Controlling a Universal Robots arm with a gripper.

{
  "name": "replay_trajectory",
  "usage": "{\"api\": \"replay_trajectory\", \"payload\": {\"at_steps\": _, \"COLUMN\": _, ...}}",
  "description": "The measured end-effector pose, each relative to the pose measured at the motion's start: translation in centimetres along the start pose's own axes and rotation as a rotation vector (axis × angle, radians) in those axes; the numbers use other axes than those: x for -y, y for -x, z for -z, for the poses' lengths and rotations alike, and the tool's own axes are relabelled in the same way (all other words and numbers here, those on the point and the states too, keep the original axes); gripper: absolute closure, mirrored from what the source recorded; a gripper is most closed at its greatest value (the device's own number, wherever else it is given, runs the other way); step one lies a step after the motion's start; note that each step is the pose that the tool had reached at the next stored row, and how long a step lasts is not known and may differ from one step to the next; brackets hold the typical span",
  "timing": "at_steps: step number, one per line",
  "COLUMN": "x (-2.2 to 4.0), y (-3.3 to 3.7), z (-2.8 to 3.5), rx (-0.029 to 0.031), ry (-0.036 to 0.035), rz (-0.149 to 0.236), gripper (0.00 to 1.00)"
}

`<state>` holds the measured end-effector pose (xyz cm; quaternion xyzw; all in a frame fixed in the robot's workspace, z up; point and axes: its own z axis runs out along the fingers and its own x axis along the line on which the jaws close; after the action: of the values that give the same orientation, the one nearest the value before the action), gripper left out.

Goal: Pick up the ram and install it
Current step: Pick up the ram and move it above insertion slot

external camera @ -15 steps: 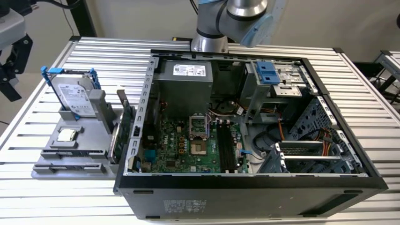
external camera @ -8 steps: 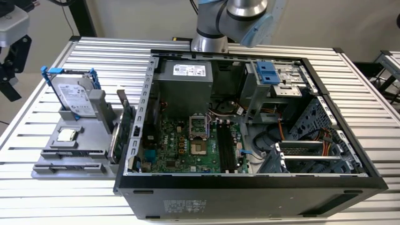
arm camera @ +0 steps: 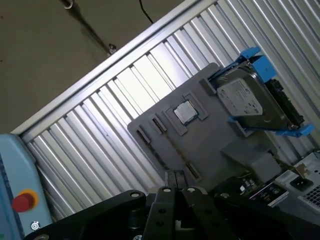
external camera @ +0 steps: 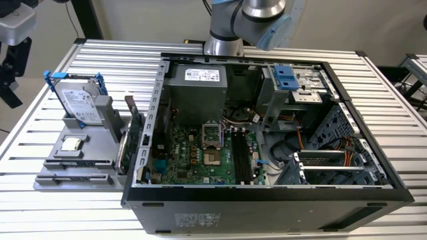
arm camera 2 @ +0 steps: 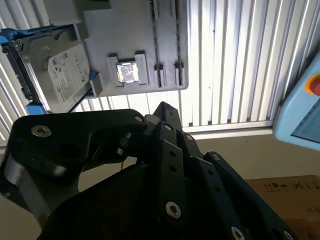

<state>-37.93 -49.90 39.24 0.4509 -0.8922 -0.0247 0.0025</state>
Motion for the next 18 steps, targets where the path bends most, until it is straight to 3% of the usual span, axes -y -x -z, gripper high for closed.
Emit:
{"api": "replay_trajectory", "payload": {"at_steps": 11, "x": 0.0, "y": 0.0, "z": 0.0, "rx": -0.0068, "ry": 0.0026, "rz": 0.147, "gripper": 1.0}}
{"api": "replay_trajectory", "payload": {"at_steps": 18, "x": 0.02, "y": 0.0, "z": 0.0, "rx": -0.011, "ry": 0.0019, "rz": 0.269, "gripper": 1.0}}
